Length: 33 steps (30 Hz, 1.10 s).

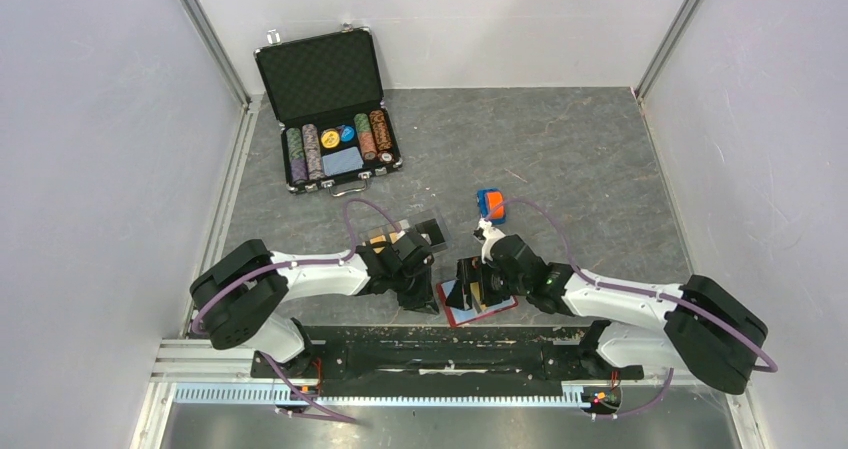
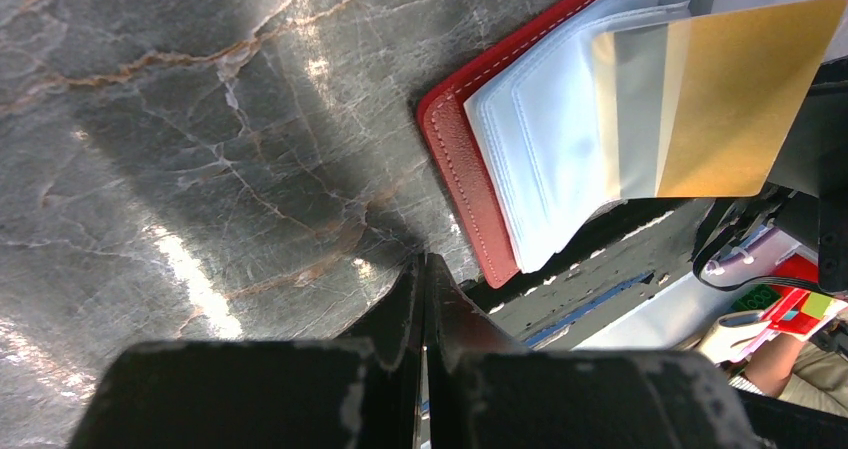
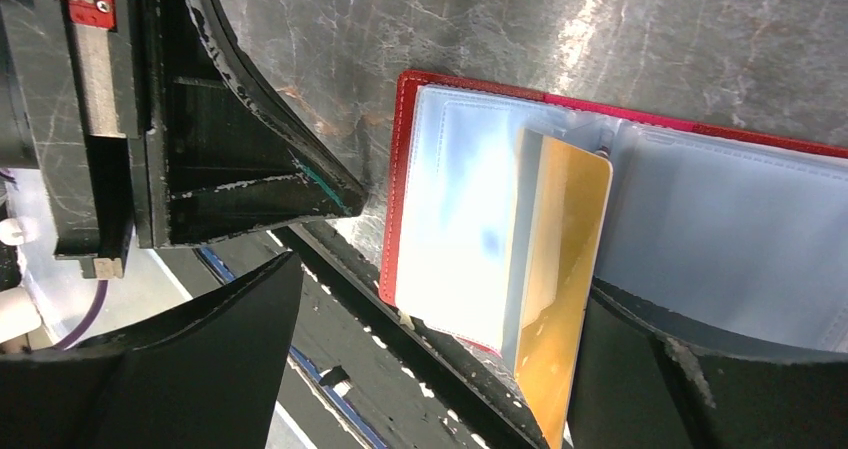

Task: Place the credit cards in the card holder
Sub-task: Insert the credit card into the card holder.

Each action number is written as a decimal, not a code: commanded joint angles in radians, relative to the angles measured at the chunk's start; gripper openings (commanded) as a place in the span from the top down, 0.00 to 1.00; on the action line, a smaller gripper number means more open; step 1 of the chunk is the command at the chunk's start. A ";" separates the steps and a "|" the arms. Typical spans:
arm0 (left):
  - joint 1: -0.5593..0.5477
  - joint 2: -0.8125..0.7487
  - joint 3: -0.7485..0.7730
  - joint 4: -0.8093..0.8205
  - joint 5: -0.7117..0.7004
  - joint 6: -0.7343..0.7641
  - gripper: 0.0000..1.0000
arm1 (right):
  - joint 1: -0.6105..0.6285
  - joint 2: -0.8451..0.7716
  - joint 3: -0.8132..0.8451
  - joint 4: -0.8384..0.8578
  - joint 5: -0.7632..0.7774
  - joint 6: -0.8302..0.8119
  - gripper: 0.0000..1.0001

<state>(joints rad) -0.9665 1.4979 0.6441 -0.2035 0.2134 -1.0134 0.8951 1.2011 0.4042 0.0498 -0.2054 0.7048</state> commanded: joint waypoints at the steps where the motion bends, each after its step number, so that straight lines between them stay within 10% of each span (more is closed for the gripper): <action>1: -0.004 0.021 0.018 0.000 -0.028 0.001 0.98 | 0.001 -0.011 0.002 -0.114 0.066 -0.041 0.12; 33: -0.006 0.033 0.039 0.000 -0.017 0.015 0.98 | 0.001 -0.091 0.080 -0.284 0.149 -0.152 0.02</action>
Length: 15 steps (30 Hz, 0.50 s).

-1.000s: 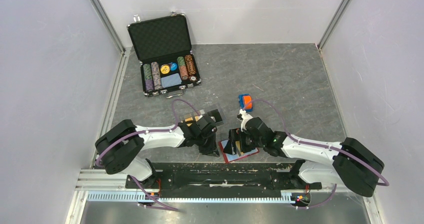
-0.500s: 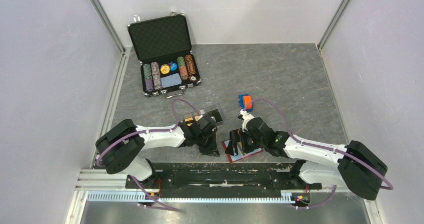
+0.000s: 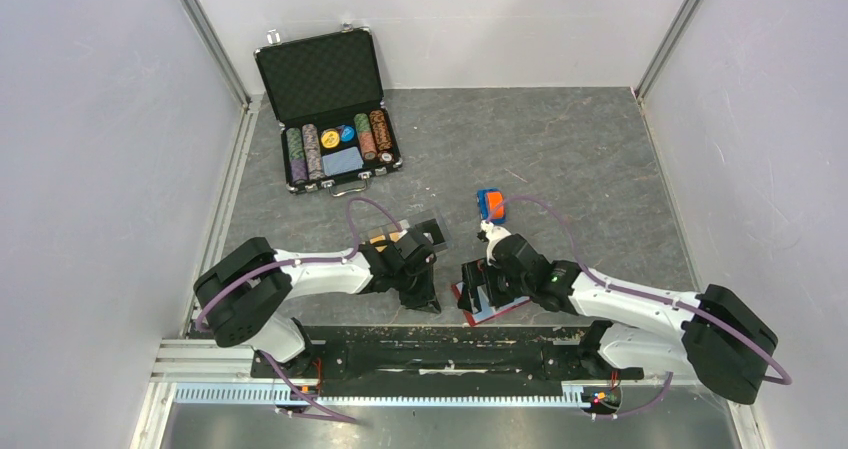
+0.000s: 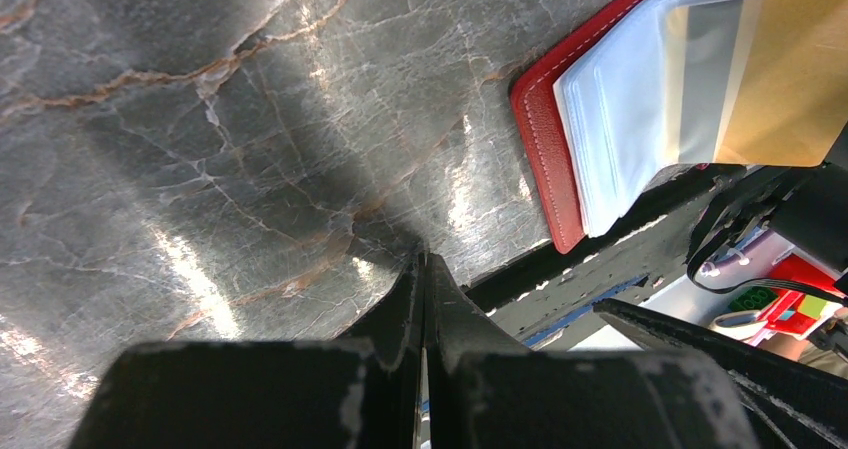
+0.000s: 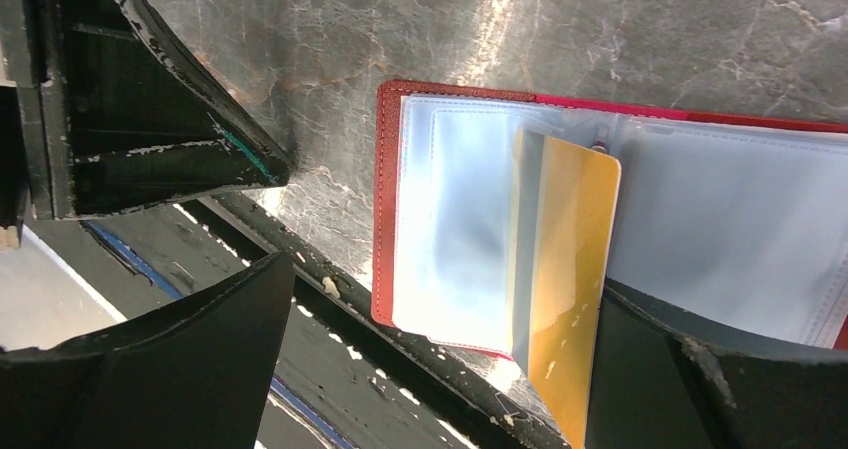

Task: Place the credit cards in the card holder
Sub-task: Insert the credit card into the card holder.

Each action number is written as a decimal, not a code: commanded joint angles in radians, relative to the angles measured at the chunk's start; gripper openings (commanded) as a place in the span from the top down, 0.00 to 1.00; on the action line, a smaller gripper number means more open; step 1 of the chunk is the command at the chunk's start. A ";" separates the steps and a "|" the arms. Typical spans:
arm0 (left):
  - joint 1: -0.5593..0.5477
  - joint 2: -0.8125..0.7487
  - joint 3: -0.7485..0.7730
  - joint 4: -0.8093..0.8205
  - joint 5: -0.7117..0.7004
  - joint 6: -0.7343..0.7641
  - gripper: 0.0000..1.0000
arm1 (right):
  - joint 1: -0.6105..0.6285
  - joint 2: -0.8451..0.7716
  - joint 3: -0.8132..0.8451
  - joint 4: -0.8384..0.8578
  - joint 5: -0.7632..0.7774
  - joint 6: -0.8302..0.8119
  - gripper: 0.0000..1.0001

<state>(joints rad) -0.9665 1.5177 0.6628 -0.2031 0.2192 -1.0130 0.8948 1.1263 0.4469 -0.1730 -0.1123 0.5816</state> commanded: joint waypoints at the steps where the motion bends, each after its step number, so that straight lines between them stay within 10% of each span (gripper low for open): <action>1: -0.005 0.012 0.022 -0.001 -0.022 0.014 0.98 | 0.001 -0.016 0.041 -0.071 0.061 -0.032 0.02; 15: -0.020 0.017 0.044 -0.001 -0.023 0.019 0.98 | 0.001 -0.034 0.079 -0.143 0.106 -0.027 0.02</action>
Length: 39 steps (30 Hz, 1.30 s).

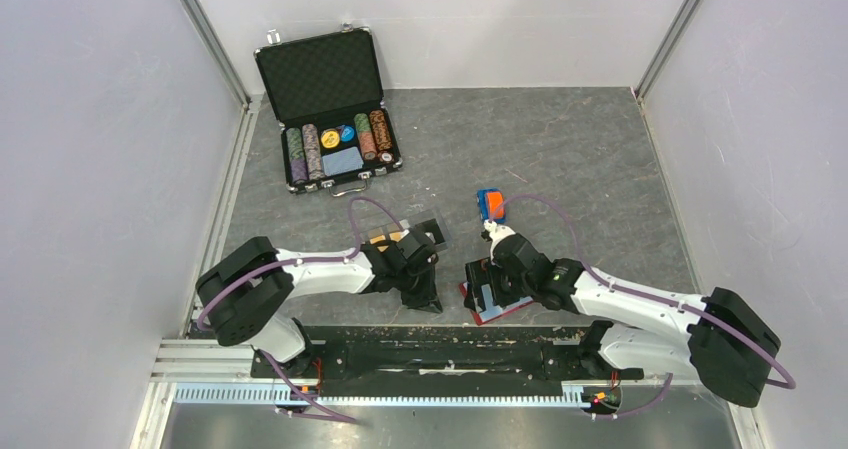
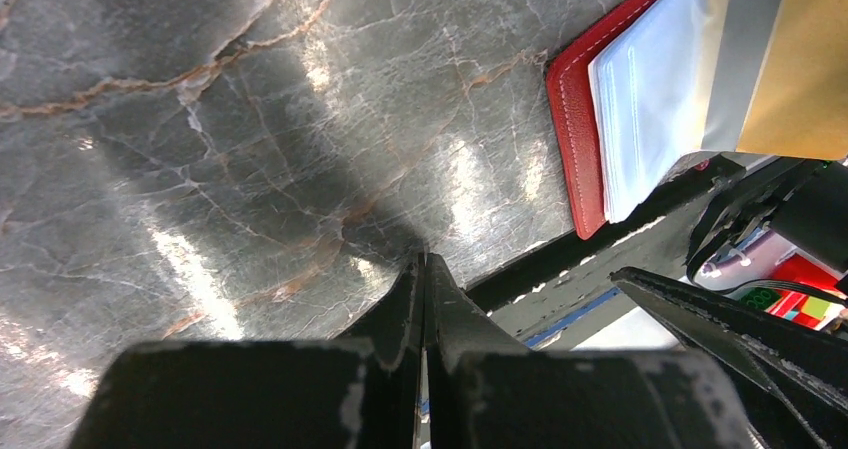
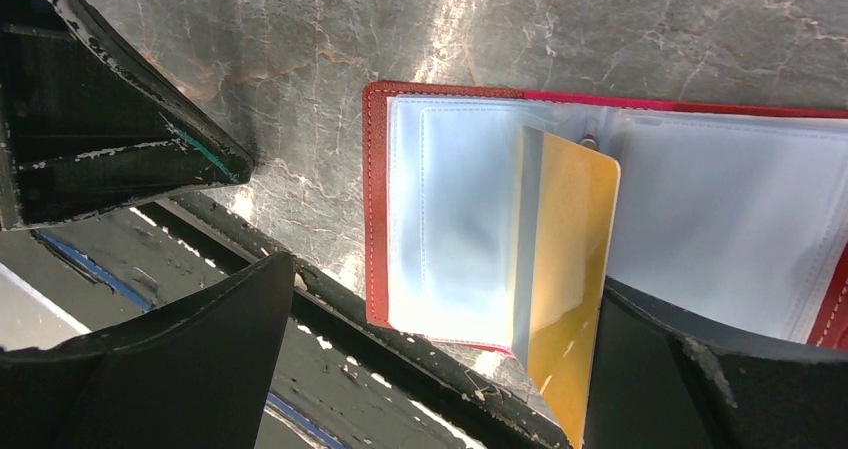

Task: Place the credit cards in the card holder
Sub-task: Insert the credit card into the card holder.

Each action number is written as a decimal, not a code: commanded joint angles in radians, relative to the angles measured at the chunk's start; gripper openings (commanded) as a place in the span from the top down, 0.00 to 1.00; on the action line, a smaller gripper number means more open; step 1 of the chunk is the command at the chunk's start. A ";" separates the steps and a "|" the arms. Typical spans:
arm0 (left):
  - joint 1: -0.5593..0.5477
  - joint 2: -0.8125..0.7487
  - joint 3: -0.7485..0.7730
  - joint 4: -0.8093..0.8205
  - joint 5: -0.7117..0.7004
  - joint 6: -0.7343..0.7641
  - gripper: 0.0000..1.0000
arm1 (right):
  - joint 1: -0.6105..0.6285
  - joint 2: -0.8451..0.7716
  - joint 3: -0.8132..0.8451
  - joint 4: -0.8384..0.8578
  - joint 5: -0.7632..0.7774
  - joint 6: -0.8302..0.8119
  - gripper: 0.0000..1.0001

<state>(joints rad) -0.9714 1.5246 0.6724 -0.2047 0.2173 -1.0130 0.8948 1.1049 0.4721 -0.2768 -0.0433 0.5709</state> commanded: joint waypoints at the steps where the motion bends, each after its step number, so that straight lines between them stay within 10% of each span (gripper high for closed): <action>1: -0.017 0.010 0.038 0.002 -0.022 0.019 0.98 | 0.000 -0.013 0.058 -0.043 0.037 -0.017 0.02; 39: -0.071 0.112 0.131 0.051 -0.003 0.016 0.98 | -0.100 0.046 0.072 -0.142 0.090 -0.126 0.02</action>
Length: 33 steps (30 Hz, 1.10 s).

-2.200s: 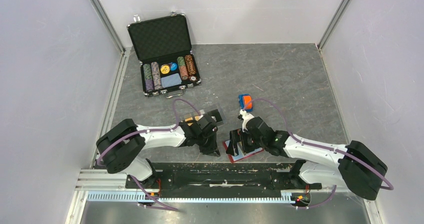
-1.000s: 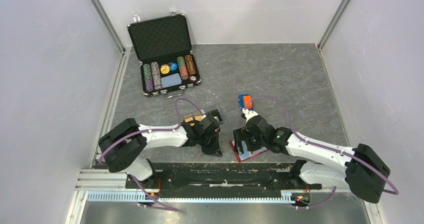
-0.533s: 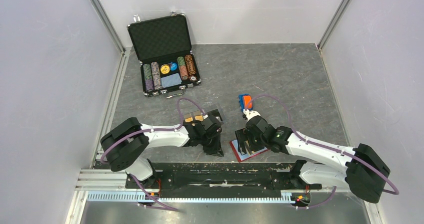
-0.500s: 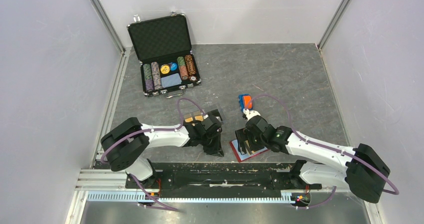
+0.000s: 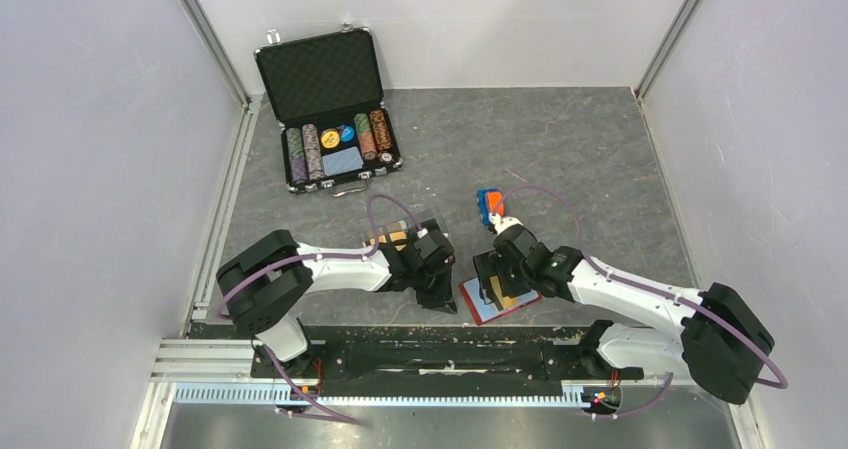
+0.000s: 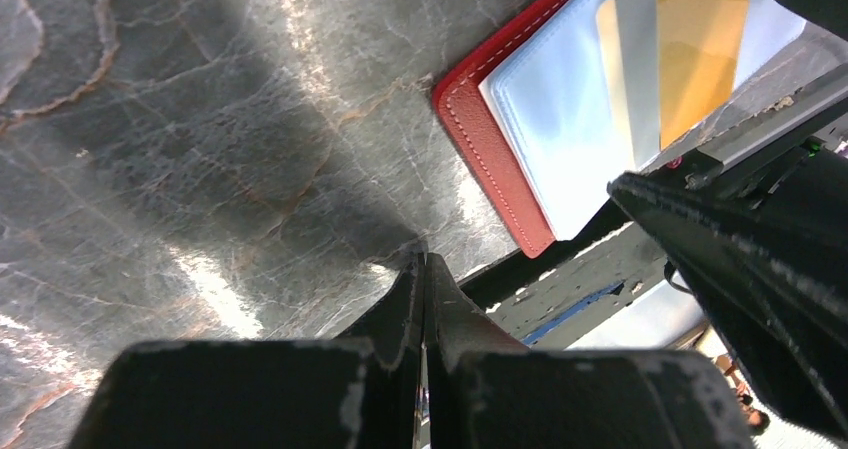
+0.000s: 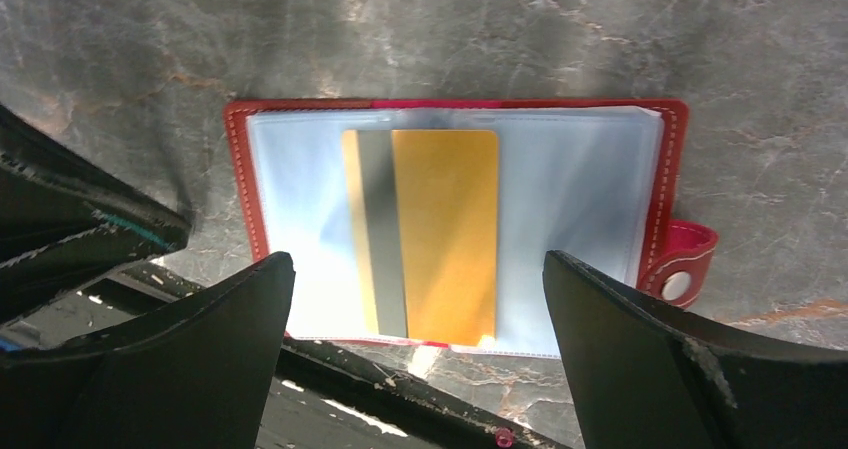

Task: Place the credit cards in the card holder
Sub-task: Insert the credit card into the card holder.

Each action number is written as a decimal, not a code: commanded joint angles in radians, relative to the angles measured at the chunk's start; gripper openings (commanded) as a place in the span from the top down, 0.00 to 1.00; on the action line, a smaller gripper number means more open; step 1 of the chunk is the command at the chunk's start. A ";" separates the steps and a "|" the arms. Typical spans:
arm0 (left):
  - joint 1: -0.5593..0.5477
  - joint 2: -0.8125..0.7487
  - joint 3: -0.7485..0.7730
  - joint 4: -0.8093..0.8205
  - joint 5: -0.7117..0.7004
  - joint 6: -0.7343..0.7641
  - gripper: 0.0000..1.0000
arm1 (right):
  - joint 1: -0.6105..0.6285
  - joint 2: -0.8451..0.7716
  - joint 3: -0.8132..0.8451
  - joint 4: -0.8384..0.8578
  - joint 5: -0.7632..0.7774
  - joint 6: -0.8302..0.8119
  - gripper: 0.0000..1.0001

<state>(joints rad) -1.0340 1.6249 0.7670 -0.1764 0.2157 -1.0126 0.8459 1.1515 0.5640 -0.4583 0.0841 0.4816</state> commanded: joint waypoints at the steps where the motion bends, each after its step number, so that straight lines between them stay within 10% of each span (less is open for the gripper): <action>1: -0.009 0.014 0.037 0.023 -0.001 0.016 0.98 | -0.062 -0.003 -0.025 0.053 -0.055 -0.041 0.02; 23: -0.008 0.094 0.099 0.028 -0.005 0.030 0.97 | -0.064 -0.047 -0.158 0.302 -0.383 0.142 0.31; 33: -0.006 -0.079 0.012 0.040 -0.019 -0.034 0.48 | -0.105 -0.025 0.031 0.077 -0.253 -0.016 0.10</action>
<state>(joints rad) -1.0374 1.6211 0.8223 -0.1818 0.2100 -1.0088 0.7715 1.1217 0.5148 -0.3054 -0.2031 0.5400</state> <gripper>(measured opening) 0.463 0.890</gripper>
